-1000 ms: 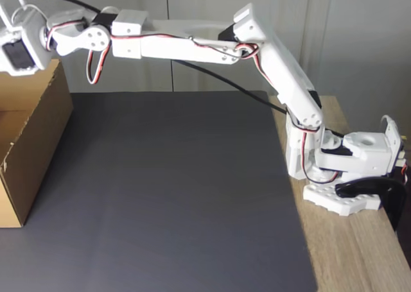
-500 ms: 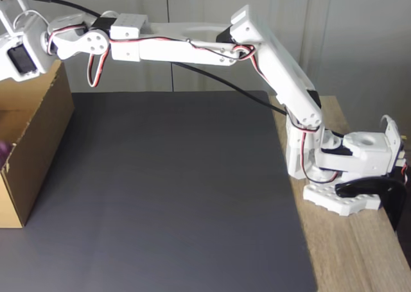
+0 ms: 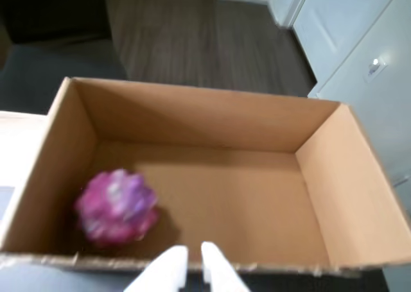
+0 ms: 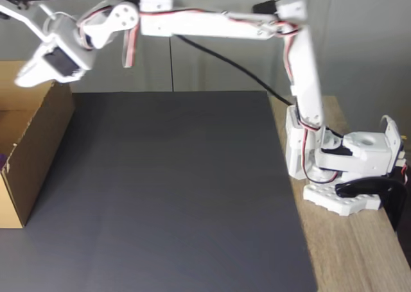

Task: Grasp a ball and put it in the box.

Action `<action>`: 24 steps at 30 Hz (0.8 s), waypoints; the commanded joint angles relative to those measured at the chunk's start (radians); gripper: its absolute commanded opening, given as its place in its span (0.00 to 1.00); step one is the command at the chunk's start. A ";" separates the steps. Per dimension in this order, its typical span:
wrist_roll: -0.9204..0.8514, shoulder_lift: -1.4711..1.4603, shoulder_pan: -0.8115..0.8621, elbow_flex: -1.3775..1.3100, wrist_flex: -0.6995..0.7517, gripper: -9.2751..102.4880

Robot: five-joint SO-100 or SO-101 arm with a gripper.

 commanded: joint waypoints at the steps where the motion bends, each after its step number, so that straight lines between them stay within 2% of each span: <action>1: -0.003 0.184 -0.012 0.140 -0.023 0.10; 7: -0.003 0.446 -0.015 0.480 -0.083 0.09; 18: -0.003 0.802 -0.028 0.966 -0.252 0.13; 24: -0.005 0.962 -0.037 1.190 -0.295 0.14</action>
